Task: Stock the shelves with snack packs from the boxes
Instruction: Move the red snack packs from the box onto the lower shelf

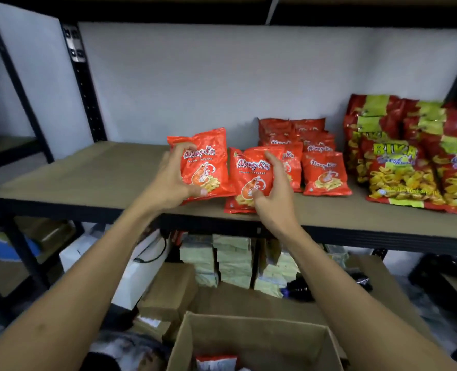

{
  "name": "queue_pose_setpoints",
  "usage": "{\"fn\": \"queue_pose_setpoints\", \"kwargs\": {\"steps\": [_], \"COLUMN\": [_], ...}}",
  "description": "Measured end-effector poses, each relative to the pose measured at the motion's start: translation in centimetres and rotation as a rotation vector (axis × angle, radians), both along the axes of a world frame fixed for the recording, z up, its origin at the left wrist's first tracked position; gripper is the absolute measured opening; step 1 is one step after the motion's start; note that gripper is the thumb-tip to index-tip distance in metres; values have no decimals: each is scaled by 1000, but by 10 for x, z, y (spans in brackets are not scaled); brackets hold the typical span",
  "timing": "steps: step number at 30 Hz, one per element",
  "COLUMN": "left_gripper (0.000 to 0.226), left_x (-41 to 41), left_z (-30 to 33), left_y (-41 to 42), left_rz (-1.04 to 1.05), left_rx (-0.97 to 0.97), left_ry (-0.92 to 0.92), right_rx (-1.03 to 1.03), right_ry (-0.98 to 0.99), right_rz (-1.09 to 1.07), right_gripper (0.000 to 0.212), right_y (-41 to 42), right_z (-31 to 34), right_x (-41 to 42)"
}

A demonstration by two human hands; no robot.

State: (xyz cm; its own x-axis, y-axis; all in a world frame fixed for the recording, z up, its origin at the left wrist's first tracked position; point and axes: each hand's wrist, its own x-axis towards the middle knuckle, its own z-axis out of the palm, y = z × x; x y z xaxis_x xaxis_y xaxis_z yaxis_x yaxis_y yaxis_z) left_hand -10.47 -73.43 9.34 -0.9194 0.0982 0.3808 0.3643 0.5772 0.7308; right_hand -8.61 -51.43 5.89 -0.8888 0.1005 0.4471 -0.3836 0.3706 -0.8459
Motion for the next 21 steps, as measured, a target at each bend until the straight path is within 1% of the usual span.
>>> {"fn": "queue_pose_setpoints", "kwargs": {"steps": [3, 5, 7, 9, 11, 16, 18, 21], "left_gripper": [86, 84, 77, 71, 71, 73, 71, 69], "left_x": [-41, -66, -90, -114, -141, -218, -247, -283], "left_z": [-5, -16, -26, -29, -26, -11, -8, -8], "left_y": [-15, -26, -32, -34, -34, -29, -25, -20], "left_rz": [100, 122, 102, 73, 72, 102, 135, 131], "left_rx": [39, -16, -40, 27, 47, -45, -89, -131], "left_ry": [32, 42, 54, 73, 110, 218, 233, 286], "right_rx": [23, 68, 105, 134, 152, 204, 236, 287], "right_ry": [-15, -36, -54, -38, -24, 30, 65, 98], "right_rz": [-27, -55, -83, -104, -127, -173, -205, -279], "right_gripper": [77, 77, 78, 80, 82, 83, 85, 85], "right_y": [-16, -26, -33, -37, -40, -47, -50, -56], "right_z": [6, 9, 15, 23, 32, 51, 51, 47], "right_x": [-33, -56, -79, -102, -127, -201, -233, -277]}}
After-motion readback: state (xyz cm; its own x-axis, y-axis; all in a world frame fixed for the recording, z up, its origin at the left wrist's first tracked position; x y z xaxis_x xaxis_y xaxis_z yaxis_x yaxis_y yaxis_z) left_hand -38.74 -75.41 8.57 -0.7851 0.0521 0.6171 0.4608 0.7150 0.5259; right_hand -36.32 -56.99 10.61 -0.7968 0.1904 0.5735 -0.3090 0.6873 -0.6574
